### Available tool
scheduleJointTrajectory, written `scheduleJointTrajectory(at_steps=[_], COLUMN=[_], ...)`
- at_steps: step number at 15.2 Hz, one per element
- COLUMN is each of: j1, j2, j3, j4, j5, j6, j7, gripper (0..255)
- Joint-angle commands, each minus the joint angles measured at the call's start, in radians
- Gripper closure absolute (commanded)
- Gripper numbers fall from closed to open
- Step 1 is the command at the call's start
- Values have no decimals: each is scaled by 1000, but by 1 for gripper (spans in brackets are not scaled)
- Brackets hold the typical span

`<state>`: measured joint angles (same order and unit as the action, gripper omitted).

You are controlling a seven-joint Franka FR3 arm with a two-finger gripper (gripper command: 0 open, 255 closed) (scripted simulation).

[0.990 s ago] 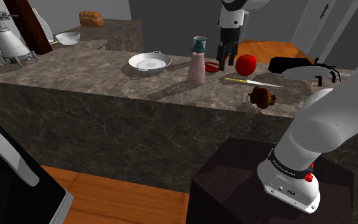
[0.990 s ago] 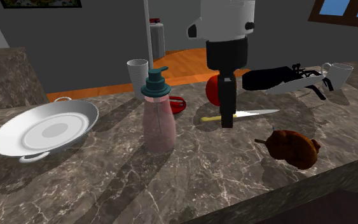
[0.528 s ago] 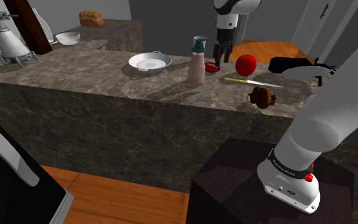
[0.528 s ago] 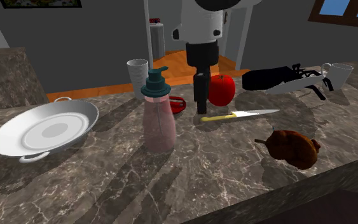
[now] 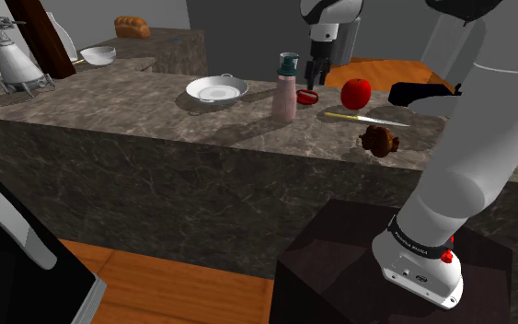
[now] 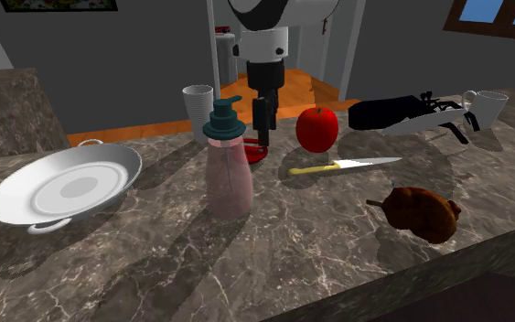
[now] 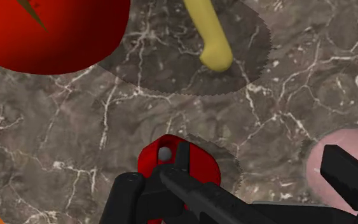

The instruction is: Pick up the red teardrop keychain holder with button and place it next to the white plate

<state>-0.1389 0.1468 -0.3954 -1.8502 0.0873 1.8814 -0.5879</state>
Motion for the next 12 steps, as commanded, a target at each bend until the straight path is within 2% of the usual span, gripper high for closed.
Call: scheduleJointTrajectory(at_steps=[1, 7, 12], j1=[-22, -119, -120], j2=[74, 313, 330], j3=[-7, -3, 2], j4=[71, 362, 331], j5=[34, 134, 142], j6=[5, -41, 6], j7=[-37, -120, -127], gripper=[0, 0, 0])
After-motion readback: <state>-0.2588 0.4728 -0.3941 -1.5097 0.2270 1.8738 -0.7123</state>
